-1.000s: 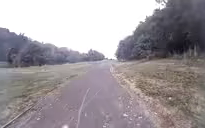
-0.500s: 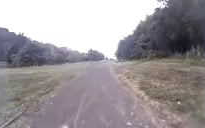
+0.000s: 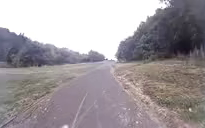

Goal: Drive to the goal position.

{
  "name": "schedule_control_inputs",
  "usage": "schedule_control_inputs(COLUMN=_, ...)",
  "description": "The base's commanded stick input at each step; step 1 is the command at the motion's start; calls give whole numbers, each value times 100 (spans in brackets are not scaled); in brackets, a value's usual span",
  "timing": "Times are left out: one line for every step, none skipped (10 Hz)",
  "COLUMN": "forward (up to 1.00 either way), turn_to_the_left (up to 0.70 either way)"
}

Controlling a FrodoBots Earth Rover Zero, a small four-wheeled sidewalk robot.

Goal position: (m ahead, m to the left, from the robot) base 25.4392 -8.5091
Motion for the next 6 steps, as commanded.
schedule_control_inputs(forward=45, turn_to_the_left=0)
schedule_control_inputs(forward=45, turn_to_the_left=0)
schedule_control_inputs(forward=45, turn_to_the_left=0)
schedule_control_inputs(forward=45, turn_to_the_left=0)
schedule_control_inputs(forward=45, turn_to_the_left=0)
schedule_control_inputs(forward=45, turn_to_the_left=0)
